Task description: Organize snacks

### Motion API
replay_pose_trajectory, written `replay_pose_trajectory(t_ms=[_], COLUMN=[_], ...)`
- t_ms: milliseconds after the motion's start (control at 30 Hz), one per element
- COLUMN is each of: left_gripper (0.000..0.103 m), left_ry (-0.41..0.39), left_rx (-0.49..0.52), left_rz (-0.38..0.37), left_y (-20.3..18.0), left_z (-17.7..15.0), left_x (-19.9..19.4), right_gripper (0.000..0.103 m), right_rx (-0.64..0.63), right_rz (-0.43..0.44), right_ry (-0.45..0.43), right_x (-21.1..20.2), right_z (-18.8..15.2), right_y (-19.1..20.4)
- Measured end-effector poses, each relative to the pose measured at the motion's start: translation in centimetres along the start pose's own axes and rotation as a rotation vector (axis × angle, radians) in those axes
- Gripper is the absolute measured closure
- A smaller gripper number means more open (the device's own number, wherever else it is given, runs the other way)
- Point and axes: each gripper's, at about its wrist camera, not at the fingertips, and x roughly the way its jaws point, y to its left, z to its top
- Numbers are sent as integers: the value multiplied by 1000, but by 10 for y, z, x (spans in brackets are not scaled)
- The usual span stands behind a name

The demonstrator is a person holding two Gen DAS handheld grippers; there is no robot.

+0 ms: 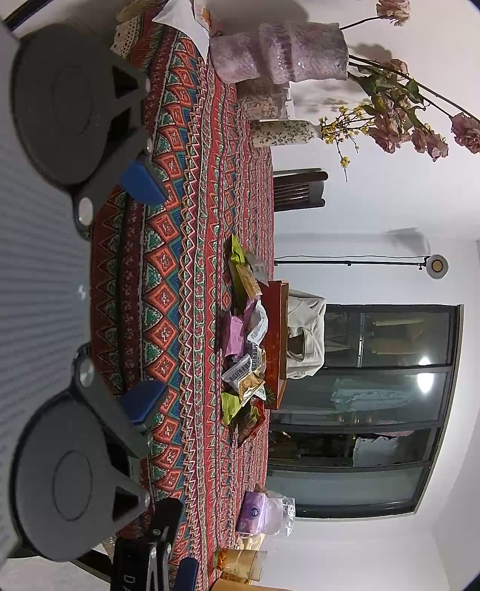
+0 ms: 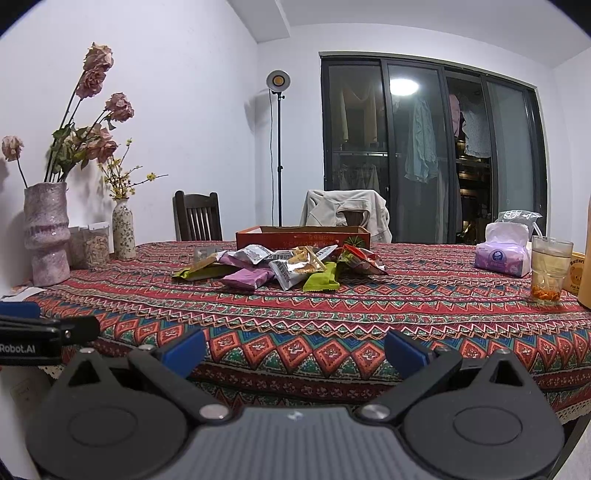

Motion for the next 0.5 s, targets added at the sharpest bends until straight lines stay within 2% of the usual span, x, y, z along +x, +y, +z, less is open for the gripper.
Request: replay_pose_trajectory(t_ms=[500], left_gripper=[0], left_ry=[1], left_rx=[1], left_rz=[0], left_y=[0], left_z=[0], left_x=[0], right_gripper=[0], right_rx=[4], right_rz=[2], right_ry=[4], right_x=[0], right_z=[0], right_y=[-1])
